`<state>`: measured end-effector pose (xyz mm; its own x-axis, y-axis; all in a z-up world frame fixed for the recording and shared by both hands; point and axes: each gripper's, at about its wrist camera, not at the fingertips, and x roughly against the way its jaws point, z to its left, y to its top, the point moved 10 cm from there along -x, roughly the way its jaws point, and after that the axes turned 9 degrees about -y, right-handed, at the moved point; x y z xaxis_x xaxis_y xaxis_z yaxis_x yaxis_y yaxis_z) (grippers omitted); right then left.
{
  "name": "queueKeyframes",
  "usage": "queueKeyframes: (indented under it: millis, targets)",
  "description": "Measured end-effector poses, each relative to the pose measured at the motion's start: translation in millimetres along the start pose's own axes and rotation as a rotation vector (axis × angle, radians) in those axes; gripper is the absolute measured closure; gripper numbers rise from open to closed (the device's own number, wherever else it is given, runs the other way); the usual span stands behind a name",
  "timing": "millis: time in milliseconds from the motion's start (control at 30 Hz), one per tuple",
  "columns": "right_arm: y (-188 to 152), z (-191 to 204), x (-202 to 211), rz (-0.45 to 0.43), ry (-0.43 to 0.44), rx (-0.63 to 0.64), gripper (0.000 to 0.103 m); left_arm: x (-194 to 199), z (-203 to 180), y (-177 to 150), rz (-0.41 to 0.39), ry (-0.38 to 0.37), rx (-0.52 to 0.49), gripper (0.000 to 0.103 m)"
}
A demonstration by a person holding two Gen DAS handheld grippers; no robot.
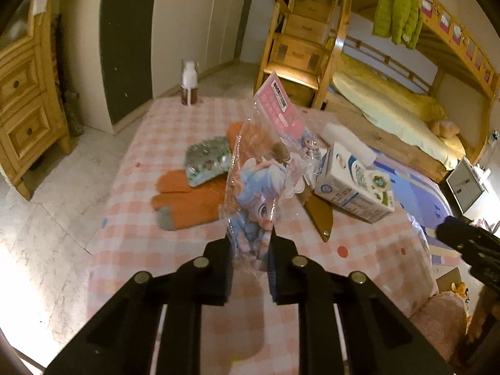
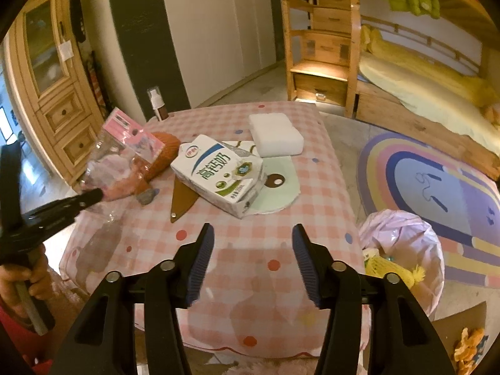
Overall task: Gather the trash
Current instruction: 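Grasp the clear doll packet with the left tool while the right tool approaches the milk carton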
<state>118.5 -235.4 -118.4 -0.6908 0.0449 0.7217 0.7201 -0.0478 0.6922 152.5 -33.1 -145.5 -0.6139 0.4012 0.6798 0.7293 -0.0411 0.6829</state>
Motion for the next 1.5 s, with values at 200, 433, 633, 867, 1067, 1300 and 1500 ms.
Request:
queueKeyframes:
  millis: [200,433,633,867,1067,1300,1500]
  targets:
    - [22,21,-21,-0.027,0.032,0.091,0.023,15,3,6,-0.019,0.017,0.014,0.088]
    - [50,37,-66,-0.018,0.043,0.176,0.014,9,7,10,-0.019,0.045,0.01,0.088]
    - [58,54,-86,-0.007,0.106,0.254,0.014,2,12,10,-0.008,0.052,0.011,0.088]
    - [51,53,-94,0.072,0.149,0.23,0.014,0,14,9,-0.001,0.052,0.018,0.087]
    - [20,66,-72,0.15,0.208,0.202,0.014,2,14,6,-0.002,0.049,0.018,0.087]
    - [5,79,-51,0.112,0.187,0.219,0.014,9,17,-1,-0.007,0.049,0.03,0.087]
    - [5,72,-70,0.106,0.124,0.195,0.014,17,17,-5,-0.012,0.05,0.031,0.087]
